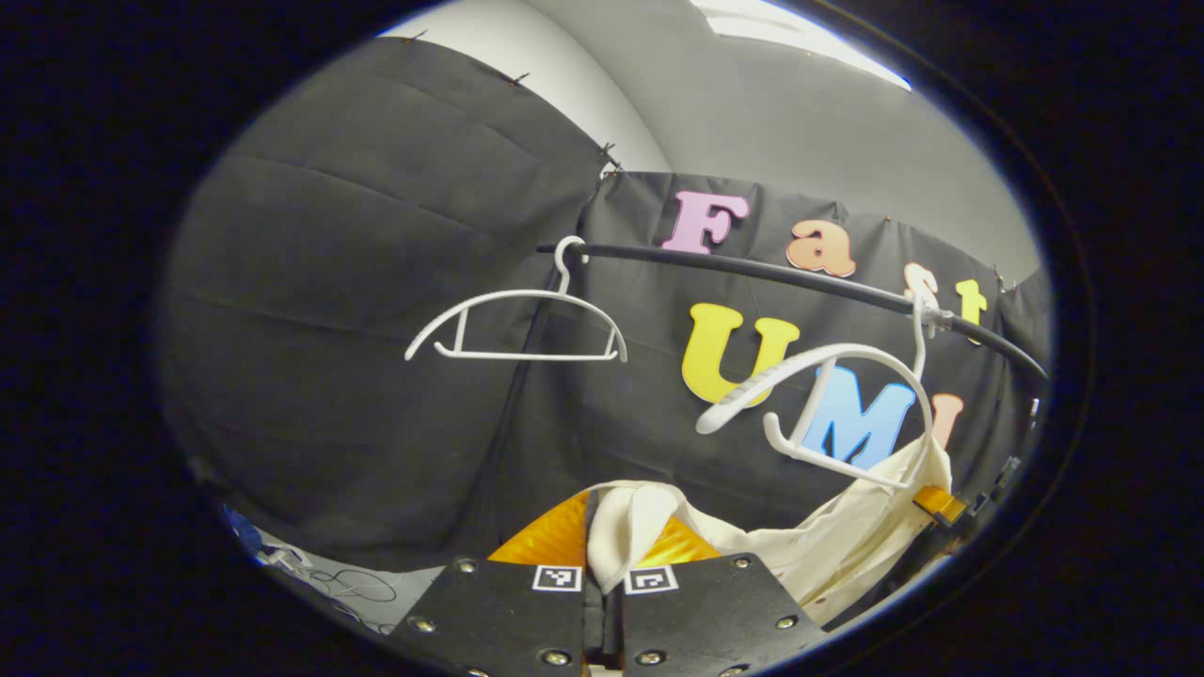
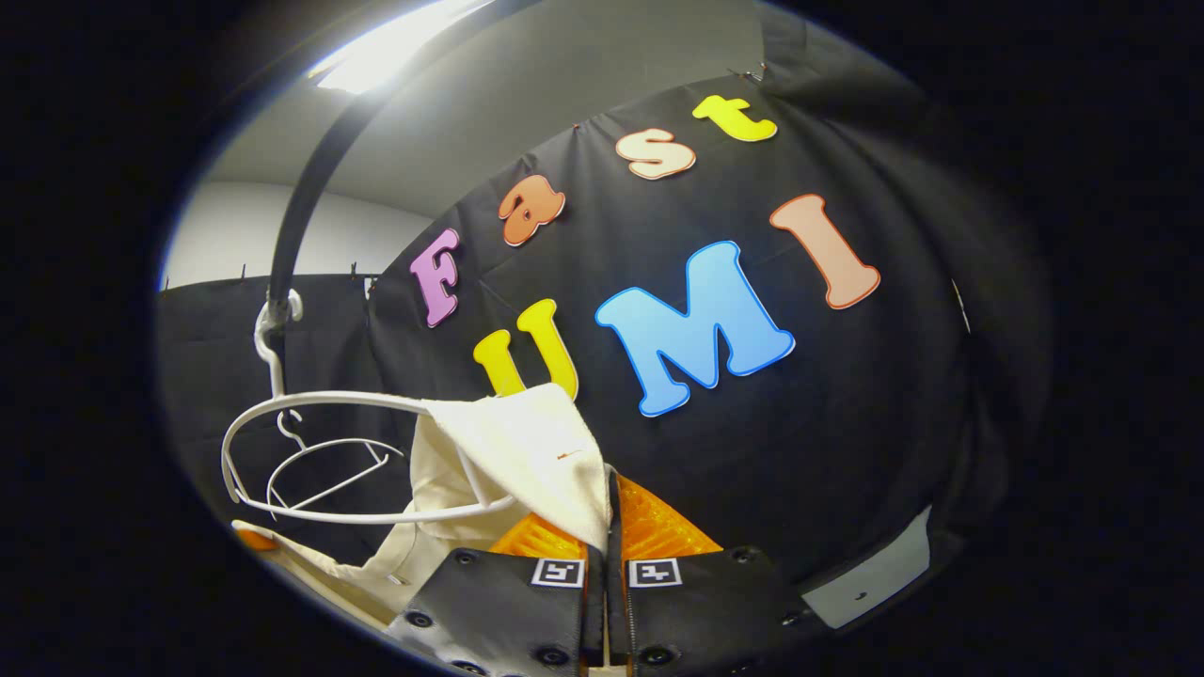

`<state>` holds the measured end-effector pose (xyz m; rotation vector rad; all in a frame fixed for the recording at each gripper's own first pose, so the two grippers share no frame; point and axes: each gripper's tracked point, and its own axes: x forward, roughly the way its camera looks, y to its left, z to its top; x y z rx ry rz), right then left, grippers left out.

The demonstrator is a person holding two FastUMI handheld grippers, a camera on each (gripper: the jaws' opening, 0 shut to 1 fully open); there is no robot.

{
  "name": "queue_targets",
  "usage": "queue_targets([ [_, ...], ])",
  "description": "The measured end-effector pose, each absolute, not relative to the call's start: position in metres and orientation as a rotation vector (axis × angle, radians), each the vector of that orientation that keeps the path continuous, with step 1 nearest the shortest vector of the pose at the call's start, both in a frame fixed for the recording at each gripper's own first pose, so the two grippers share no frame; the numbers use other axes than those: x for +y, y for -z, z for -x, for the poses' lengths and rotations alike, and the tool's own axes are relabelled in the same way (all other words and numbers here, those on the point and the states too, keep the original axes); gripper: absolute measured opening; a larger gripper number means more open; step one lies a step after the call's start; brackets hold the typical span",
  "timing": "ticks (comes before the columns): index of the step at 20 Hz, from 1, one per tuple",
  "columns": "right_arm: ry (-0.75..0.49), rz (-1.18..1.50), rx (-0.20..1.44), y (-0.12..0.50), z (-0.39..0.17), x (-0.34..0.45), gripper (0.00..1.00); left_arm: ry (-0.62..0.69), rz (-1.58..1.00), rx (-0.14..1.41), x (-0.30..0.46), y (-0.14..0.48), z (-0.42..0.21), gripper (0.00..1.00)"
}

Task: Grasp the clothes on the hanger with both hands and then place them into the laundry hamper below.

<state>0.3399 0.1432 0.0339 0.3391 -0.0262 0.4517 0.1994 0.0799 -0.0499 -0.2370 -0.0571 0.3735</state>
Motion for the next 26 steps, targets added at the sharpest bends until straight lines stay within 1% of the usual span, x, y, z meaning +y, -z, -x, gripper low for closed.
queue_targets([
  [3, -0.357, -0.374, -0.038, -0.033, -0.362, 0.122, 0.03, -0.303, 0.248, -0.022, 0.062, 0.062, -0.225, 0.02],
  [4, -0.334, -0.393, -0.025, -0.029, -0.368, 0.118, 0.0, -0.288, 0.245, -0.017, 0.053, 0.066, -0.229, 0.01],
  [5, -0.316, -0.4, -0.011, -0.023, -0.371, 0.115, 0.03, -0.279, 0.247, -0.012, 0.046, 0.072, -0.232, 0.01],
  [7, -0.278, -0.378, 0.01, -0.01, -0.375, 0.104, 0.03, -0.274, 0.257, 0.006, 0.044, 0.084, -0.244, 0.01],
  [8, -0.265, -0.368, 0.016, -0.004, -0.376, 0.1, 0.0, -0.275, 0.26, 0.016, 0.044, 0.089, -0.249, 0.01],
  [9, -0.254, -0.362, 0.023, 0.001, -0.374, 0.097, 0.0, -0.278, 0.262, 0.026, 0.044, 0.094, -0.252, 0.02],
  [10, -0.247, -0.357, 0.031, 0.005, -0.371, 0.095, 0.03, -0.279, 0.266, 0.038, 0.045, 0.1, -0.255, 0.02],
  [12, -0.24, -0.331, 0.046, 0.013, -0.36, 0.092, 0.03, -0.282, 0.267, 0.049, 0.05, 0.11, -0.253, 0.02],
  [16, -0.228, -0.253, 0.058, 0.027, -0.319, 0.087, 0.03, -0.261, 0.236, 0.074, 0.06, 0.121, -0.225, 0.01],
  [17, -0.221, -0.241, 0.06, 0.03, -0.307, 0.087, 0.0, -0.25, 0.216, 0.082, 0.064, 0.123, -0.219, 0.01],
  [18, -0.208, -0.23, 0.063, 0.033, -0.294, 0.085, 0.03, -0.229, 0.198, 0.092, 0.066, 0.123, -0.213, 0.01],
  [22, -0.138, -0.207, 0.076, 0.037, -0.234, 0.084, 0.03, -0.128, 0.119, 0.126, 0.077, 0.121, -0.175, 0.01],
  [26, -0.072, -0.173, 0.056, 0.033, -0.167, 0.09, 0.03, -0.005, 0.055, 0.131, 0.085, 0.11, -0.132, 0.02],
])
